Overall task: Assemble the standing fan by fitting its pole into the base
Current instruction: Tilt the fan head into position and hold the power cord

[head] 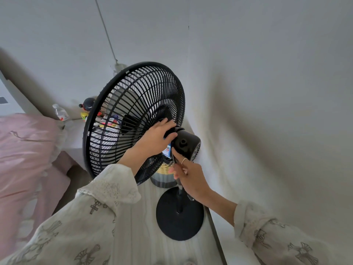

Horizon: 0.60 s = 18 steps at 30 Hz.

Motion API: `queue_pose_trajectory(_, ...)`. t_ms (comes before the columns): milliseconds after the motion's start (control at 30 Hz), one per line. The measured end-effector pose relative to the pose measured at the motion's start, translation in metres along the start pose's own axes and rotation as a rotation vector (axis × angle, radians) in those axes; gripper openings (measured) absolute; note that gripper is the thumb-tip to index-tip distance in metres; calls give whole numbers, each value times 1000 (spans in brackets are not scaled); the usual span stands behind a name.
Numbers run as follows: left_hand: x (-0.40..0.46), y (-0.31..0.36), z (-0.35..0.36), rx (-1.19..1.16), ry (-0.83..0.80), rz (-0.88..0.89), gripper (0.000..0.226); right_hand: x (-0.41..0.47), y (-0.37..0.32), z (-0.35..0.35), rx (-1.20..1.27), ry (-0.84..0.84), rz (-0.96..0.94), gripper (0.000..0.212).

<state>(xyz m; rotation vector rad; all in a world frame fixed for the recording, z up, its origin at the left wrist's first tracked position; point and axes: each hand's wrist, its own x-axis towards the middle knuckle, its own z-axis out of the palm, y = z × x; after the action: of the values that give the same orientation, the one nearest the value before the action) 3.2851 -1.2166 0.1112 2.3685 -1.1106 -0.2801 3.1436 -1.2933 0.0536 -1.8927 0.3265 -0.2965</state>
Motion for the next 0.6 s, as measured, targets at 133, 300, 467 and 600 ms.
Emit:
queue_pose_trajectory(133, 0, 1, 0, -15, 7, -6, 41, 3, 8, 5, 99, 59, 43, 15)
queue_pose_trajectory(300, 1, 4, 3, -40, 3, -7, 39, 7, 32, 2, -71, -177, 108, 27)
queue_pose_trajectory(467, -2, 3, 7, -64, 41, 21, 42, 17, 66, -11, -197, -341, 154, 30)
queue_pose_trajectory(600, -5, 3, 11, -78, 92, 48, 42, 28, 89, -21, -268, -312, 210, 33)
